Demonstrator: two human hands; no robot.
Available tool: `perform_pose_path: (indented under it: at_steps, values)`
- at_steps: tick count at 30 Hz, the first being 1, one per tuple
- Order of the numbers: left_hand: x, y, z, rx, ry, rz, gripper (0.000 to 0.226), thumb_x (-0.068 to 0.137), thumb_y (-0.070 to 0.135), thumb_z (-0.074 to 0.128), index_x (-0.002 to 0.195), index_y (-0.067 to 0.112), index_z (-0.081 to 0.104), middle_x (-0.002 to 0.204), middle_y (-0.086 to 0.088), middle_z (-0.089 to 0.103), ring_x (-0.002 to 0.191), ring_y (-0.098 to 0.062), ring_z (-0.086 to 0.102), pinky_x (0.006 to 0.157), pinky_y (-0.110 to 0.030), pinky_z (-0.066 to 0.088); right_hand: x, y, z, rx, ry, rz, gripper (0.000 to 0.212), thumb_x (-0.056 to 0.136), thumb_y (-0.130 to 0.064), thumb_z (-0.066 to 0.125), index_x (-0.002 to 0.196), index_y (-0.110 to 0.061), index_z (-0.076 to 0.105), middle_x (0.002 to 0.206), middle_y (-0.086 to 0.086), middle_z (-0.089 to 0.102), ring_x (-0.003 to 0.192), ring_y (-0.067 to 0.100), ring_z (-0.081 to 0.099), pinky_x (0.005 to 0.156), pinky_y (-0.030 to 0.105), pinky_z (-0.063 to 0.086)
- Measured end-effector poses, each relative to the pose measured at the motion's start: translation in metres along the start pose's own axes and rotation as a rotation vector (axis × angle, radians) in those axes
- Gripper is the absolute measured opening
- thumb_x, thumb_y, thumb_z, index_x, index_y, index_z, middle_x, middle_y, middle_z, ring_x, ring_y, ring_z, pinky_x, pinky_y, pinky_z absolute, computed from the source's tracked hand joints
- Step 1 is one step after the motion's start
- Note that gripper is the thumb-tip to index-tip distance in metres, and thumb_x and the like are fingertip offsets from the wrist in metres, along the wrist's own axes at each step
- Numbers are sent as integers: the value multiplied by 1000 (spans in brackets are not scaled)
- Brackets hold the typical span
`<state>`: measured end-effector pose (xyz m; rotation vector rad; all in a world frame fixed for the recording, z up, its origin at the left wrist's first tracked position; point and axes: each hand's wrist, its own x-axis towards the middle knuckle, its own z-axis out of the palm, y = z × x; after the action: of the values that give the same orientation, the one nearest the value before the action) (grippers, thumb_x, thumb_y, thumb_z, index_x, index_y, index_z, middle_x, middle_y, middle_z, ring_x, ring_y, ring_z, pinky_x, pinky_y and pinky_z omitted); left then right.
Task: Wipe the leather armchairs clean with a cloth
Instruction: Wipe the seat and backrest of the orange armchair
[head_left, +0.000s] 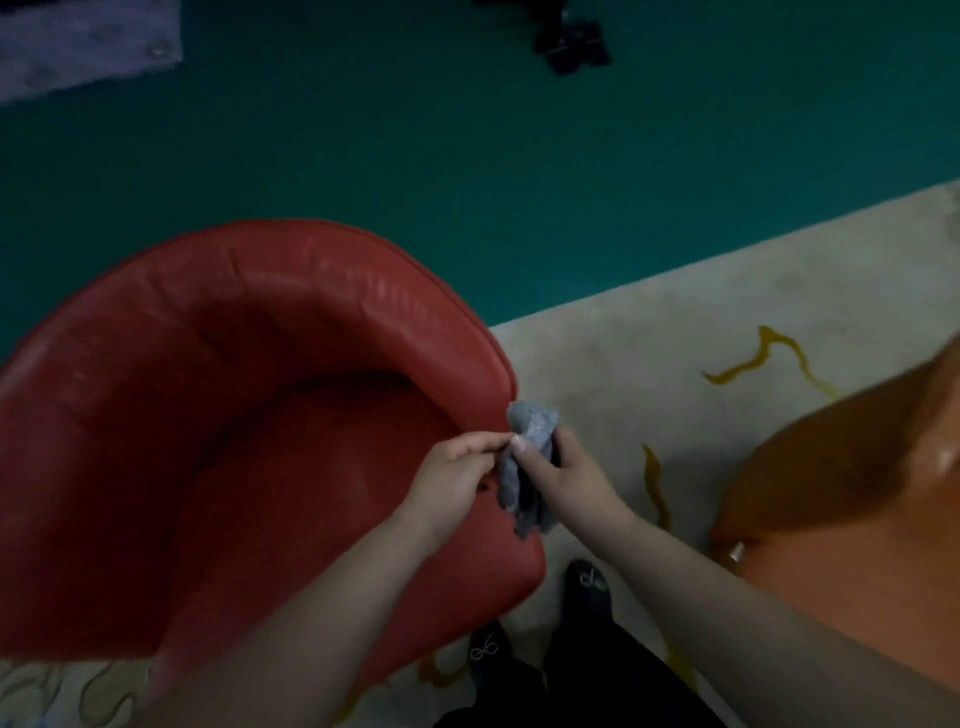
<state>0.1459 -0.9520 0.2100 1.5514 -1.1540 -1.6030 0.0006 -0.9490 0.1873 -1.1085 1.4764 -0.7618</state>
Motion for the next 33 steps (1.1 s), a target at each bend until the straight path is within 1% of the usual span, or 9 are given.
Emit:
perform_pose_path:
  at_steps: [4,7,10,12,14,16,23,29,33]
  values:
    - [8,7,41,253,-162,60,57,76,-20,38,106,18,68,108,-10,59,95,-21,60,84,-28,43,-21,17,-46,-19,121,92,15,90,-31,61,99,-21,55,85,-10,61,78,0,57,57,3,39]
    - [13,2,70,532,-177,174,49,82,-11,42,110,18,69,99,2,55,90,-12,55,81,-17,39,-36,37,-78,-29,217,130,21,91,-28,60,106,-16,56,91,-1,64,81,9,59,57,10,41]
    - [15,-8,95,796,-194,281,40,87,1,48,118,19,65,109,1,59,101,-14,56,86,-13,37,-54,61,-114,-17,294,166,17,92,-26,57,107,-18,55,92,0,64,79,9,58,57,8,41]
    - [16,-16,115,1012,-236,350,40,89,11,50,127,21,60,124,0,58,113,-19,53,94,-21,39,-70,78,-142,-5,361,190,15,92,-23,56,107,-22,54,90,-4,62,84,13,58,64,11,42]
    - [14,-23,140,1223,-266,420,44,91,23,50,134,26,51,135,4,53,121,-20,48,98,-27,37,-88,96,-172,-12,419,224,18,93,-21,54,111,-24,53,93,-5,61,96,17,58,83,23,41]
    - [11,-26,168,1351,-288,470,48,92,31,47,140,30,42,142,9,46,127,-17,43,100,-28,35,-107,114,-202,-12,471,253,23,93,-20,53,116,-24,54,99,-4,61,100,17,57,87,26,37]
    - [0,-30,282,1462,-413,567,53,95,39,41,146,30,29,152,8,33,138,-17,30,107,-34,29,-171,173,-299,25,629,320,26,94,-19,49,119,-23,54,91,-3,64,81,12,61,59,22,42]
    - [-17,-29,370,1499,-558,673,52,97,37,38,147,31,26,154,6,29,140,-18,26,112,-37,24,-219,214,-352,60,798,384,17,92,-27,53,109,-30,52,85,-13,61,79,3,58,58,20,39]
    - [-23,-25,411,1515,-630,802,52,98,37,37,148,29,26,154,5,28,141,-19,22,114,-39,18,-242,230,-371,114,916,433,24,92,-27,54,115,-31,51,88,-17,60,80,-1,56,61,18,39]
